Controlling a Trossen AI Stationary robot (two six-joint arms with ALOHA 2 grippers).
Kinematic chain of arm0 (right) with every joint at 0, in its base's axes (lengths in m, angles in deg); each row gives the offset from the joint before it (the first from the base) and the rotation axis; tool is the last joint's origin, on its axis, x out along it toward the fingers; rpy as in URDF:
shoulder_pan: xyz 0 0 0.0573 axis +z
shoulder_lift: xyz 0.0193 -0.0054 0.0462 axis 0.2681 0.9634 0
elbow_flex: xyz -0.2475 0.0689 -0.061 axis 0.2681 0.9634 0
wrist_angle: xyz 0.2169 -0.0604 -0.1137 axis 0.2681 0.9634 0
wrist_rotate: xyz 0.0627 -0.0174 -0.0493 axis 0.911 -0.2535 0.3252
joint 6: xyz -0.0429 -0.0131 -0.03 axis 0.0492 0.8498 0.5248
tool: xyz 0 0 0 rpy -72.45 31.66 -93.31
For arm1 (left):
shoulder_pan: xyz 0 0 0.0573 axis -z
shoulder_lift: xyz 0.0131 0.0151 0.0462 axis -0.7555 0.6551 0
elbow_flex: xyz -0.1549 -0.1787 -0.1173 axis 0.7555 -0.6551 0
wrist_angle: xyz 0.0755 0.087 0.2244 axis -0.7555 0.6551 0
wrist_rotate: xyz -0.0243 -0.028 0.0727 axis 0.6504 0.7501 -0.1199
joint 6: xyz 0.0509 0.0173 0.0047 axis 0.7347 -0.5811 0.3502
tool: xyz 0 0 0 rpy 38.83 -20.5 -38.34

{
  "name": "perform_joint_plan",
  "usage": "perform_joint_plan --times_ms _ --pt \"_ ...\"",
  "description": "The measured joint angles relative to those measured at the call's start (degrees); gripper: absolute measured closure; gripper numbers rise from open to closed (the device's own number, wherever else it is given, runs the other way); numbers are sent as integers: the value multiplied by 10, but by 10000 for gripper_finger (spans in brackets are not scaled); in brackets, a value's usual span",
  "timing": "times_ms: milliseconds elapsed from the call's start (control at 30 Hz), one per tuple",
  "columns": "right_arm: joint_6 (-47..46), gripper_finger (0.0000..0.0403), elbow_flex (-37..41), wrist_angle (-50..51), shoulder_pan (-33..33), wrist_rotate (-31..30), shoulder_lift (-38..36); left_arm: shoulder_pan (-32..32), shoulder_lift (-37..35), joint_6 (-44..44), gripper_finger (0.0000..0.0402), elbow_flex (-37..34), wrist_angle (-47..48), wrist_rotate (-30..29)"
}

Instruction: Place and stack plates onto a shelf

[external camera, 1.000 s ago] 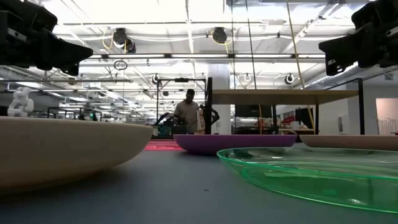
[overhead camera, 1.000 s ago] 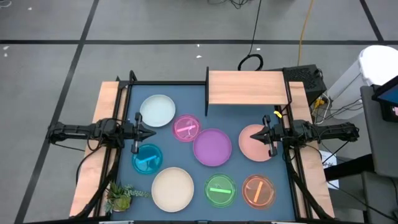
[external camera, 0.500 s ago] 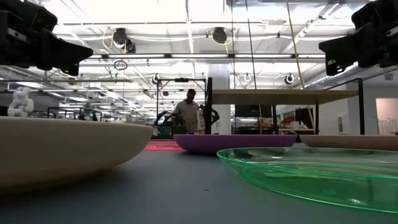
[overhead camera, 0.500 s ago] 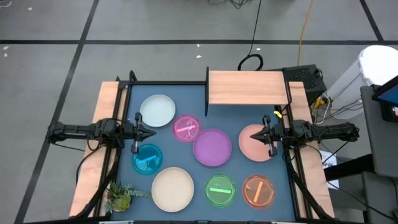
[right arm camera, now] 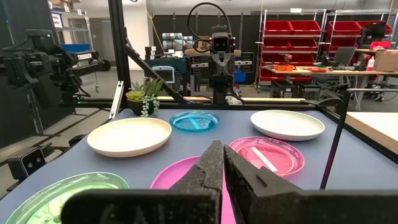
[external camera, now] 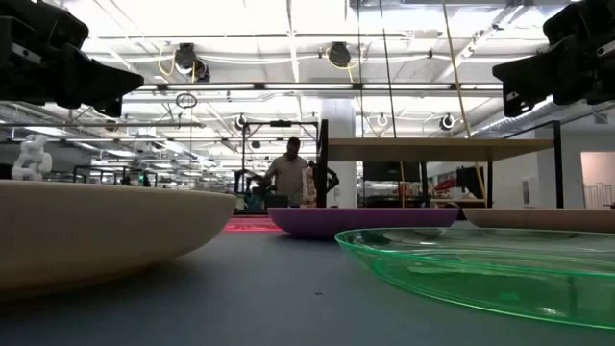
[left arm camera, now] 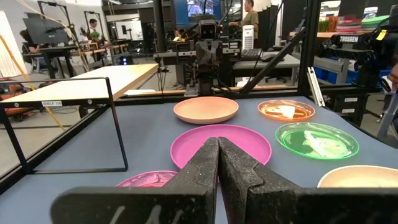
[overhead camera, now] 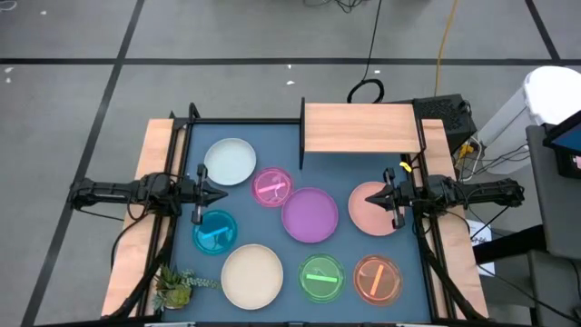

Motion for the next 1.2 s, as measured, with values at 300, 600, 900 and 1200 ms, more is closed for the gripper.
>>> perform_joint_plan --times_ms 300,600,900,1200 --pt "-12 403 -28 0 0 -16 16 0 0 0 387 0 0 0" --pt "5 403 -164 21 0 -78 154 0 0 0 387 0 0 0" --pt "17 403 -350 44 0 -76 341 0 0 0 387 0 0 0" --pt "-2 403 -495 84 0 -74 457 0 0 0 387 0 0 0"
